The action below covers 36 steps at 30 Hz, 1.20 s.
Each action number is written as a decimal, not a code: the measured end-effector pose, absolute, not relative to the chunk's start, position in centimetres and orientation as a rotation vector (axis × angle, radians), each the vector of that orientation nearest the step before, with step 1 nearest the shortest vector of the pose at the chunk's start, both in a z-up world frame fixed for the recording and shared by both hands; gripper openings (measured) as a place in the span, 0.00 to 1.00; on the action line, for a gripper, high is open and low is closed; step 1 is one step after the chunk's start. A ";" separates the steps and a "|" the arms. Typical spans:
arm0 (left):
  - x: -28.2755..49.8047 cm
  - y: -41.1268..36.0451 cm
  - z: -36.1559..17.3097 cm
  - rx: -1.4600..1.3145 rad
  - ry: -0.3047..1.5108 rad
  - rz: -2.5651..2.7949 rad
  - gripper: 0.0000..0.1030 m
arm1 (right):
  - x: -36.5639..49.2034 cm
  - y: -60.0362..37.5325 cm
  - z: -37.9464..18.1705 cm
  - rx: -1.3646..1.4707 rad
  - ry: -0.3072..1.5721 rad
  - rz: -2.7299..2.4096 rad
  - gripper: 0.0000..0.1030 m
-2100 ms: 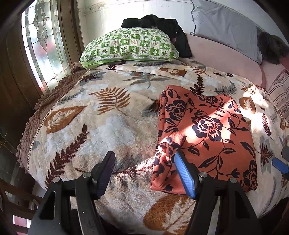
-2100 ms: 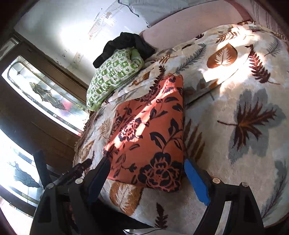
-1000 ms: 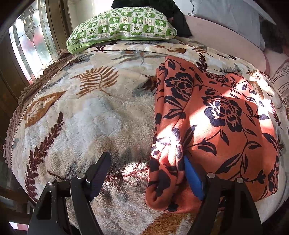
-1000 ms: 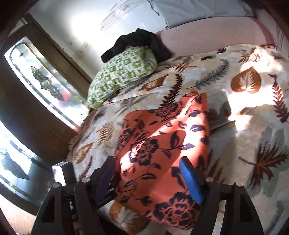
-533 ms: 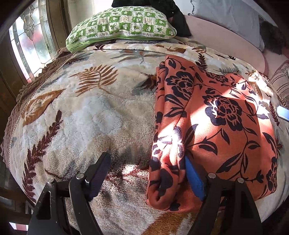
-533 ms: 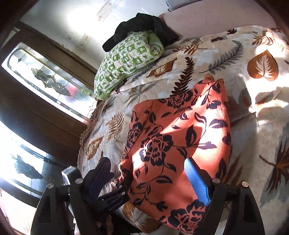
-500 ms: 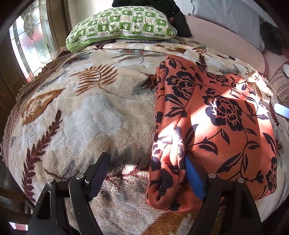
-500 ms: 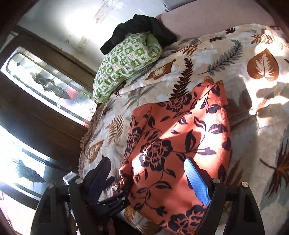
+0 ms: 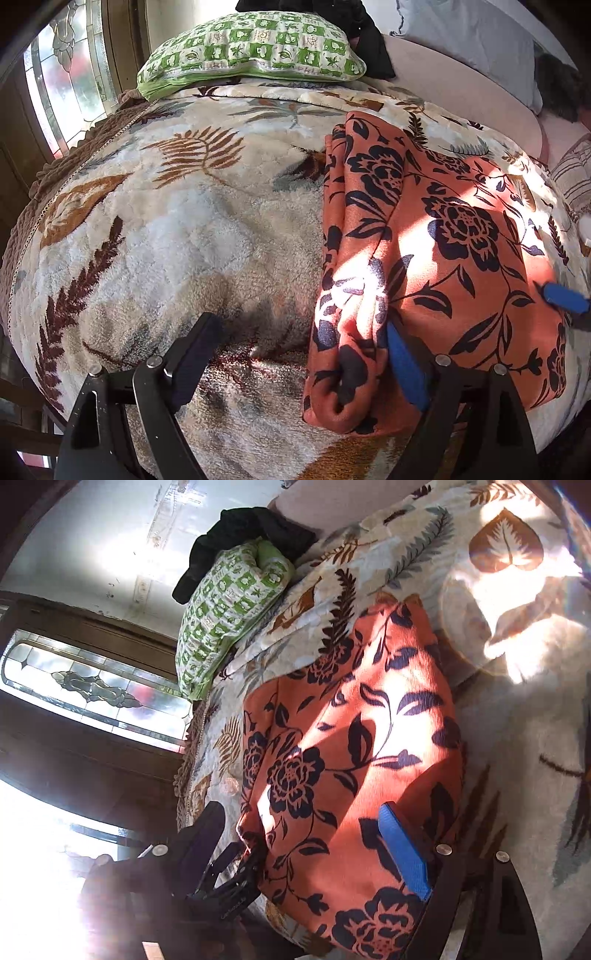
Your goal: Fold small clothes
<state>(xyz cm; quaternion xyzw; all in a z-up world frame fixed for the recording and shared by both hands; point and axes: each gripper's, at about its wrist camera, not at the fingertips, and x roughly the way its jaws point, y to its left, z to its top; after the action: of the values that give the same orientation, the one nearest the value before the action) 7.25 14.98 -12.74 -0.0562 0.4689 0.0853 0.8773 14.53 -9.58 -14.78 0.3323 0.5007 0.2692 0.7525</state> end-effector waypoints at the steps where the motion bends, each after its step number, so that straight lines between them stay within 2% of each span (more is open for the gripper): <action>1: 7.3 15.0 -12.7 -0.117 0.980 0.177 0.86 | 14.5 -9.0 -15.9 0.711 1.142 0.605 0.85; 3: 7.2 14.9 -12.7 -0.107 0.976 0.180 0.86 | 14.3 -8.6 -16.4 0.689 1.145 0.593 0.85; 8: 7.1 14.9 -12.7 -0.111 0.975 0.186 0.86 | 12.2 -8.1 -13.5 0.702 1.069 0.661 0.86; 12: 7.0 14.8 -12.7 -0.097 0.970 0.184 0.86 | 11.1 -8.5 -17.1 0.723 1.124 0.629 0.85; 18: 7.0 14.8 -12.7 -0.109 0.970 0.185 0.86 | 9.2 -8.8 -13.9 0.705 1.042 0.670 0.85; 21: 6.8 14.8 -12.7 -0.109 0.967 0.178 0.86 | 9.8 -9.0 -17.6 0.710 1.148 0.598 0.85; 22: 6.8 14.9 -12.7 -0.109 0.965 0.176 0.86 | 9.7 -9.3 -17.6 0.743 1.127 0.604 0.85; 30: 6.8 15.0 -12.7 -0.119 0.960 0.166 0.86 | 11.6 -8.4 -13.1 0.682 1.061 0.632 0.86; 36: 6.8 15.1 -12.8 -0.128 0.961 0.157 0.86 | 16.4 -8.6 -13.1 0.642 1.060 0.576 0.86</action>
<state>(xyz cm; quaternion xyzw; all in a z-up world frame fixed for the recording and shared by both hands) 6.82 15.12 -12.83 -0.0613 0.4615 0.0752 0.8818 16.41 -8.62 -13.14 0.2966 0.4897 0.2662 0.7755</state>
